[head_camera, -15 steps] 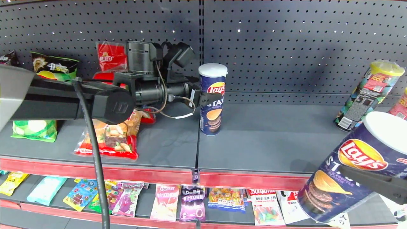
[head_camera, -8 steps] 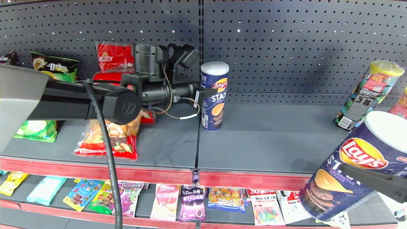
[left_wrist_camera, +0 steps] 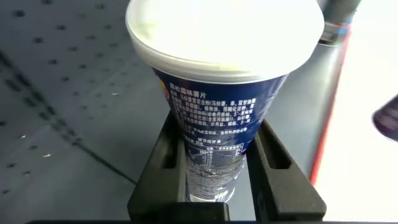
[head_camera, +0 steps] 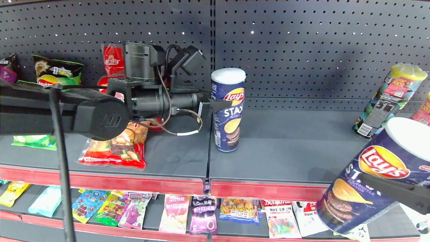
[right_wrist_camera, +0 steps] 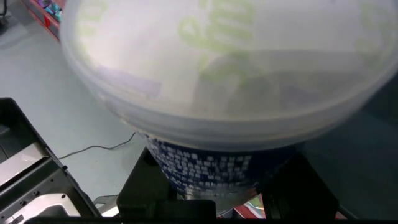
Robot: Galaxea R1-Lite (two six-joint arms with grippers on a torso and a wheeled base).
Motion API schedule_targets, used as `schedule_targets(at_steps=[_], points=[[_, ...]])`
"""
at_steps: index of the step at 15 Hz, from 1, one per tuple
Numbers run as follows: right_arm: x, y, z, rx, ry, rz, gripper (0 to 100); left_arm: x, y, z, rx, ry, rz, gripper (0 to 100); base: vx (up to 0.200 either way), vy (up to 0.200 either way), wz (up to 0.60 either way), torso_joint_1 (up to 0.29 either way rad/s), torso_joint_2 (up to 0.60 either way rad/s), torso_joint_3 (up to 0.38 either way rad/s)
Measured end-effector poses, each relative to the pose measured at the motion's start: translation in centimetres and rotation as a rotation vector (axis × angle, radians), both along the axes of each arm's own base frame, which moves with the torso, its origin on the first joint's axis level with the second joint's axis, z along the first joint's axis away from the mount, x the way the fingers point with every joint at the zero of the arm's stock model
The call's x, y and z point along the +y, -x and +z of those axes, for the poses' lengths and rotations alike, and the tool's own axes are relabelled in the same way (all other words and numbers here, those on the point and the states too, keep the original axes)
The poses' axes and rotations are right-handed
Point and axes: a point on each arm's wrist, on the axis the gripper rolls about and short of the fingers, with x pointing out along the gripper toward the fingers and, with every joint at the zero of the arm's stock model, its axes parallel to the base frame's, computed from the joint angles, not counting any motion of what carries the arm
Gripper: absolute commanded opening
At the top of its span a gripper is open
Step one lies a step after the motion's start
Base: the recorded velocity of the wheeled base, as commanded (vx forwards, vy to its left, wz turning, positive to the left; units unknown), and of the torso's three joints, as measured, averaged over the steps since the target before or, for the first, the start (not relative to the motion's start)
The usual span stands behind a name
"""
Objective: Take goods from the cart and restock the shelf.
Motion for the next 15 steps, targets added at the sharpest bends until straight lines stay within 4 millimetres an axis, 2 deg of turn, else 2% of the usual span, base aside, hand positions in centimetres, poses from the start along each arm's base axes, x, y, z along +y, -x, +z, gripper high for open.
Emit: schedule_targets(at_steps=[4, 10, 15], points=[[0.0, 0.0, 0.6, -0.007, -0.019, -0.002, 0, 0.4, 1.3, -0.2, -0.041, -0.015, -0.15, 0, 0.0, 0.0, 0.0, 0.0, 0.0, 0.0], [0.0, -0.1, 0.8, -0.013, -0.02, -0.003, 0, 0.6, 1.8, -1.0, -0.053, -0.015, -0.29, 0, 0.0, 0.0, 0.0, 0.0, 0.0, 0.0], [0.0, -0.1, 0.8, -0.013, -0.02, -0.003, 0, 0.6, 1.8, -1.7, -0.053, -0.025, -0.314, 0, 0.0, 0.0, 0.0, 0.0, 0.0, 0.0]])
